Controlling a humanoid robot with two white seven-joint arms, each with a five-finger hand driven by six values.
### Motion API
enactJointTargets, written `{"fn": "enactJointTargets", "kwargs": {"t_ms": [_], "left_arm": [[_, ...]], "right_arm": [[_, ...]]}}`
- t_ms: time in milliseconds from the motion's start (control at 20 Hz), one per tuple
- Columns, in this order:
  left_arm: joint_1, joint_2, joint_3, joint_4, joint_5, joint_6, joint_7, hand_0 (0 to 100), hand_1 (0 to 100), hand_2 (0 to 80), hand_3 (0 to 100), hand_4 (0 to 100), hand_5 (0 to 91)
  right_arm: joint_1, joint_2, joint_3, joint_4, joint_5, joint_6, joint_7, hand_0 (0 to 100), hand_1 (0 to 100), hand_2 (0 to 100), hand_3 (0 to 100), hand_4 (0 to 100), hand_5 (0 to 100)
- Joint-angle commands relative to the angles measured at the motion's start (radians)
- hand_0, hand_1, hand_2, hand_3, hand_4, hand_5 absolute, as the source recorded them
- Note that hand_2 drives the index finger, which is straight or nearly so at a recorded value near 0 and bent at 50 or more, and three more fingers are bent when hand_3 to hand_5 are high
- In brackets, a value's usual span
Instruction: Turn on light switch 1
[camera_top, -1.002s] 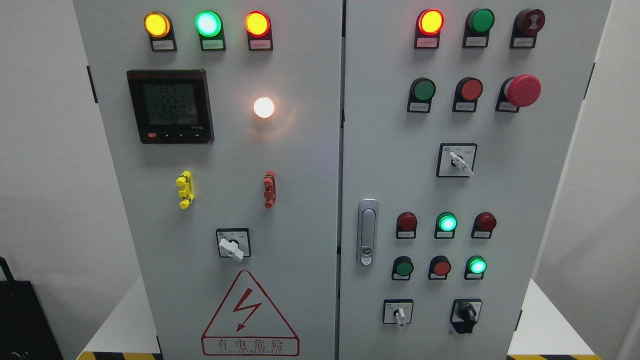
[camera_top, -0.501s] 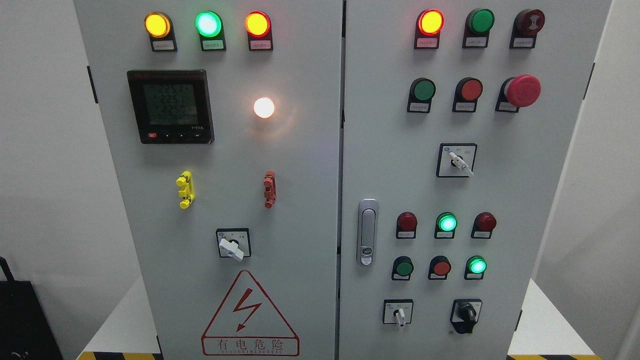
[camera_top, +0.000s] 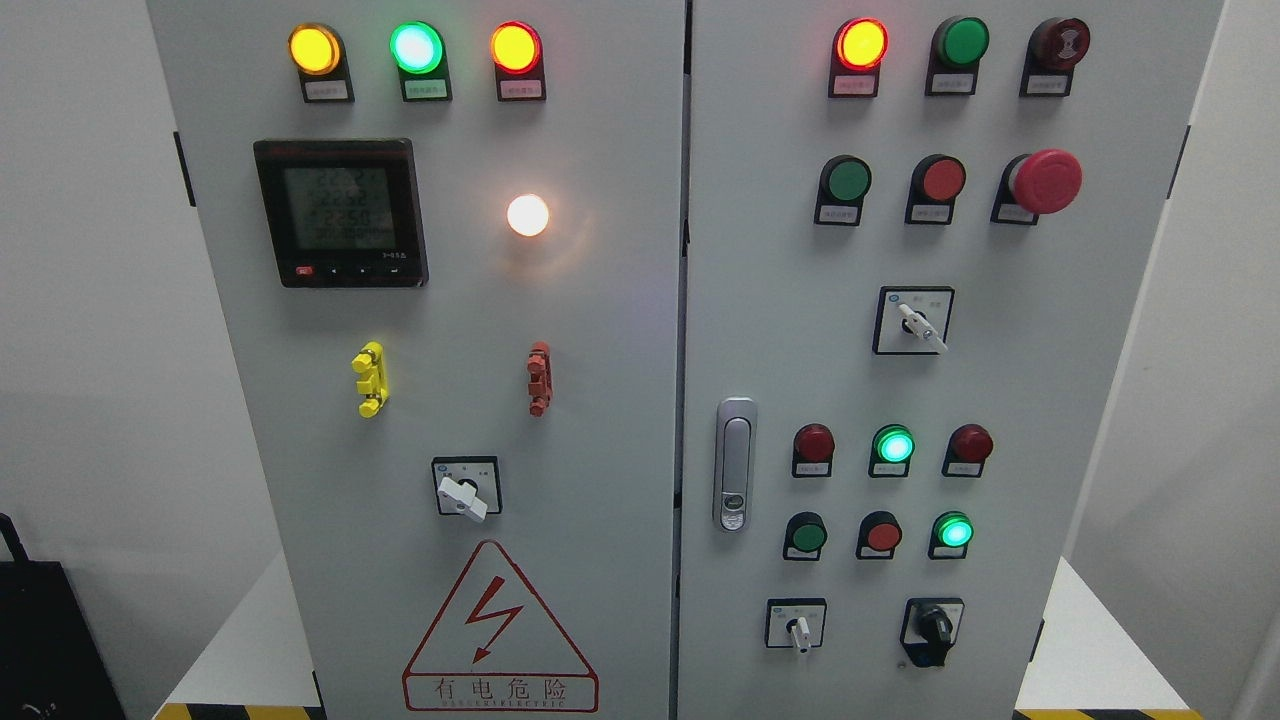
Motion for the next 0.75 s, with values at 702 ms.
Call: {"fn": "enactJointTargets", "kwargs": {"t_ms": [702], "left_arm": [[-0.045, -0.036, -0.014, 0.042, -0.020, 0.008, -0.007, 28, 0, 0.0, 0, 0, 0.0]], "right_arm": [[0.000, 0.000, 0.001, 0.000, 0.000, 0.000, 0.000, 0, 0, 0, 0, 0, 0]]}}
